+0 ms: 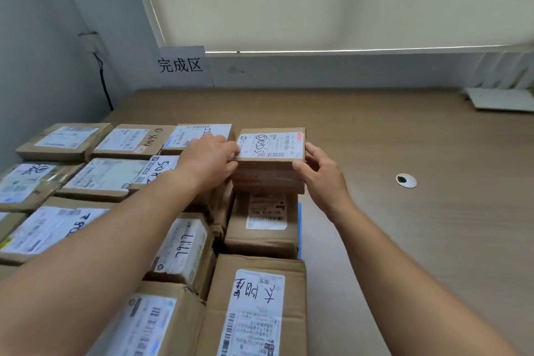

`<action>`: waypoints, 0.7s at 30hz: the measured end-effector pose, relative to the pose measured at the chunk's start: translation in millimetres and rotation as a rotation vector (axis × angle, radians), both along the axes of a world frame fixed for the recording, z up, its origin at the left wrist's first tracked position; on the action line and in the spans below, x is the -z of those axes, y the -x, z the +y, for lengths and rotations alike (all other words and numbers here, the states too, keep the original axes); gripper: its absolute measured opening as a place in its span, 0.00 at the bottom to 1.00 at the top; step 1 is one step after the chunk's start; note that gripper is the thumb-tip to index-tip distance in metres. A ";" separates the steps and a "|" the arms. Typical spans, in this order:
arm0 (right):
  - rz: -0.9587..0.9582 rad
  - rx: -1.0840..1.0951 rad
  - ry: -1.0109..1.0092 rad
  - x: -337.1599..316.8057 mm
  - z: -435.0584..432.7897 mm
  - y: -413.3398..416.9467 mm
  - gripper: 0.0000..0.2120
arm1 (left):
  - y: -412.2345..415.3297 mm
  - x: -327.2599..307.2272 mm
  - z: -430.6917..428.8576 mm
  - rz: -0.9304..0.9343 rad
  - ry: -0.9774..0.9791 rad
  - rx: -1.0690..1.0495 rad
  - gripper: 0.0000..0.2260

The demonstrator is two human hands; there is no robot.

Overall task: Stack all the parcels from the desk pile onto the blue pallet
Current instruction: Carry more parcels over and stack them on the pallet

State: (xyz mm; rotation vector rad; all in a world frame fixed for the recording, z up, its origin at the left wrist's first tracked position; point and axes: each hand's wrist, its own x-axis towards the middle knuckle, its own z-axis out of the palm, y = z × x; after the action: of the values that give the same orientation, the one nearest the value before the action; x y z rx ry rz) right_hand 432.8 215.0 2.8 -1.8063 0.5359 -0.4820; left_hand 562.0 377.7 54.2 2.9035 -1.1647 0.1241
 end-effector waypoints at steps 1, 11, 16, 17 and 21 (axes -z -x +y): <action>0.018 -0.002 0.002 3.6 1.6 -3.0 0.25 | -3.6 3.2 1.1 -0.036 -0.026 0.026 0.14; 0.165 0.078 0.020 25.0 15.0 -12.9 0.25 | -27.7 11.2 8.0 0.069 -0.002 0.123 0.19; 0.159 0.091 0.042 21.5 15.7 -18.7 0.23 | -28.1 9.8 8.7 0.083 0.036 0.097 0.18; 0.178 0.089 0.056 23.7 16.4 -19.0 0.22 | -28.1 10.1 8.8 0.075 0.028 0.099 0.18; 0.255 0.096 0.075 37.0 17.9 -16.5 0.24 | -26.9 11.1 8.4 0.041 -0.021 0.115 0.19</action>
State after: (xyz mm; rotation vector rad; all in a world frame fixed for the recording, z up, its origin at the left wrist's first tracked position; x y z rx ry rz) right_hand 449.4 232.9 -34.2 -1.9334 0.7925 -0.3418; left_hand 588.9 386.2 43.1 2.8334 -1.3295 0.0509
